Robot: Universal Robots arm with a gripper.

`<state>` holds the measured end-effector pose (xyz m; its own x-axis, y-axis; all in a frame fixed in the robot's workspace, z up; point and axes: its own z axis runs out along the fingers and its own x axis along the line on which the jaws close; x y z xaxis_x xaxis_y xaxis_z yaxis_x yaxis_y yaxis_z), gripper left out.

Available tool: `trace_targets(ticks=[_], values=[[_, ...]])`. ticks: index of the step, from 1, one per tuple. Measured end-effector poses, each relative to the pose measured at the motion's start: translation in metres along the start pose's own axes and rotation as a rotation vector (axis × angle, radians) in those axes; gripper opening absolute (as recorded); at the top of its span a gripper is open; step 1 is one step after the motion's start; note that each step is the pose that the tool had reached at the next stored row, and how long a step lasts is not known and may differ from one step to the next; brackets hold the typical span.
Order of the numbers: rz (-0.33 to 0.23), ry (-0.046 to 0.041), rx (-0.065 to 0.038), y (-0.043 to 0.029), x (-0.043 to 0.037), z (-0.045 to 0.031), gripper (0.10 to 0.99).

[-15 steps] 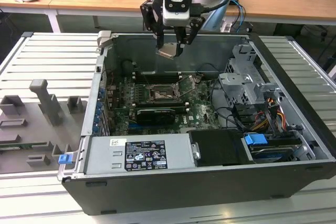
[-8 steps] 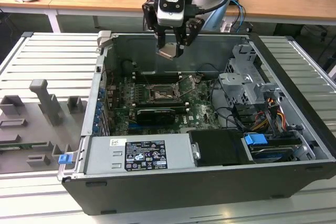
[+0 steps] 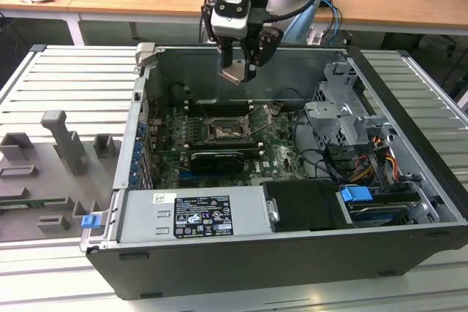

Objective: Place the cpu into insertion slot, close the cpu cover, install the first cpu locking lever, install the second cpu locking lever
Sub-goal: 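Place the cpu into insertion slot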

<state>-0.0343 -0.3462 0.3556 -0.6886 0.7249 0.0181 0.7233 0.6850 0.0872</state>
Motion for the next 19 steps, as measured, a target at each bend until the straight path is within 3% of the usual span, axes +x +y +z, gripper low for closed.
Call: trace_targets(ticks=[7, 19], values=[[0.145, -0.013, -0.002, -0.0002, -0.0001, 0.0028, 0.529], [0.156, -0.014, -0.002, -0.001, -0.0003, 0.0103, 0.529]])
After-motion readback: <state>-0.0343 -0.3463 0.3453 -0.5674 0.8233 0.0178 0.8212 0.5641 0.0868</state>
